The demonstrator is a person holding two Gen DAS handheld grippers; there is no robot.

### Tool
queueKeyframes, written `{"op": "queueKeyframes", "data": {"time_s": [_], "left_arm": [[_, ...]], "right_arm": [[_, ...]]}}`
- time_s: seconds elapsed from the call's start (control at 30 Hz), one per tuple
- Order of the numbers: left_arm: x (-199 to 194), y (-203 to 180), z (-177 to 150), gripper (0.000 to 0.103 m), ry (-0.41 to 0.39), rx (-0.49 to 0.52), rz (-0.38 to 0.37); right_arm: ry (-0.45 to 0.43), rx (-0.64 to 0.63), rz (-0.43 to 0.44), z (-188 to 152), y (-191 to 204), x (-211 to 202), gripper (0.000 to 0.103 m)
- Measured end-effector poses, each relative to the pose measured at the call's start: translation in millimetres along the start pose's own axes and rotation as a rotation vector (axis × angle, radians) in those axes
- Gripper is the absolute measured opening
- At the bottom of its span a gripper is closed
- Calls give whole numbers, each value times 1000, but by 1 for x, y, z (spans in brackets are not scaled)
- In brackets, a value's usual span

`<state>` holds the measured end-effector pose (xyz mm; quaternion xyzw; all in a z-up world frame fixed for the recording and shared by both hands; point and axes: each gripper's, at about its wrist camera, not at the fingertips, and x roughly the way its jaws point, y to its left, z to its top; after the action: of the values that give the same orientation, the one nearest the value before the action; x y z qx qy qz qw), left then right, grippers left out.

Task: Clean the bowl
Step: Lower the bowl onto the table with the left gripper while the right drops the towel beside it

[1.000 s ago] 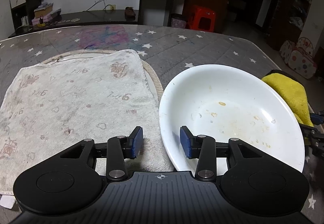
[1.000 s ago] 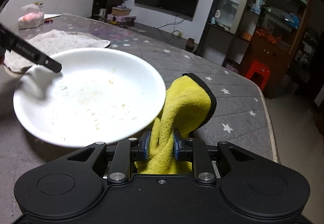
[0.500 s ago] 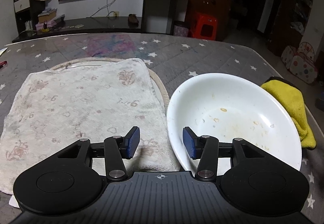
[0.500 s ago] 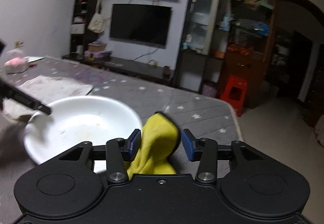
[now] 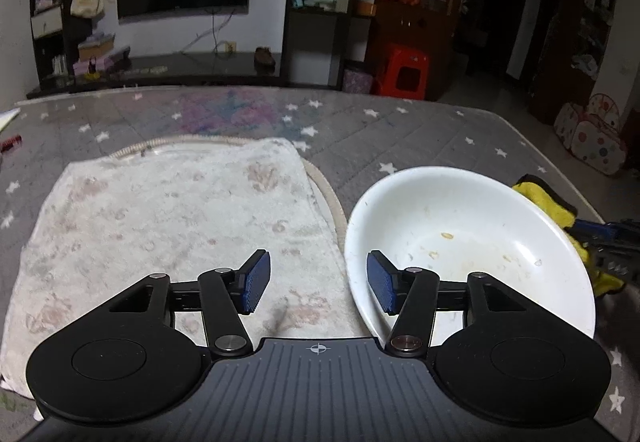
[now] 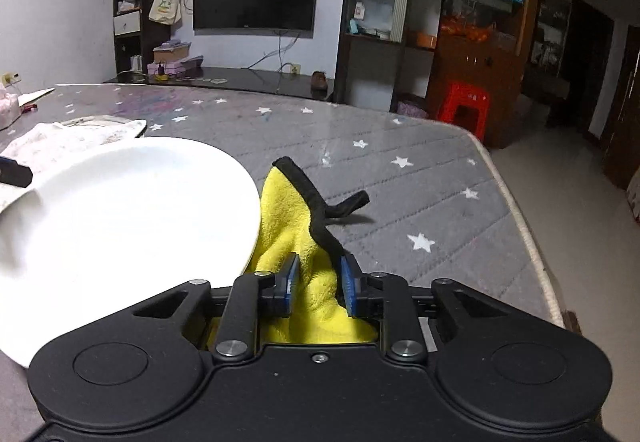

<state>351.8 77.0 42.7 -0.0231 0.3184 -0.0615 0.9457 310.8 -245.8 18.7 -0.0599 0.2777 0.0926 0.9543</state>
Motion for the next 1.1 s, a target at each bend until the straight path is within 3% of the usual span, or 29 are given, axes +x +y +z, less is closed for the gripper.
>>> {"op": "queueKeyframes", "data": {"time_s": [0.2,0.33,0.67,0.9,1.1], "left_arm": [[-2,16,-8,61,-51,-19,61],[2,30,-18,61,-37,-47,97],[13,38,-33,63,4,-44,116],[19,34,-42,64,10,-19,124],[20,31,-45,73,3,-6,116]], "right_arm": [[-67,56,-16,-4,-18,-30,46],[-96,105,-64,-20,-35,-53,49],[23,184,-178,-45,-63,-40,59],[61,210,-165,-51,-64,-36,68],[63,201,-153,-51,-61,-33,77]]}}
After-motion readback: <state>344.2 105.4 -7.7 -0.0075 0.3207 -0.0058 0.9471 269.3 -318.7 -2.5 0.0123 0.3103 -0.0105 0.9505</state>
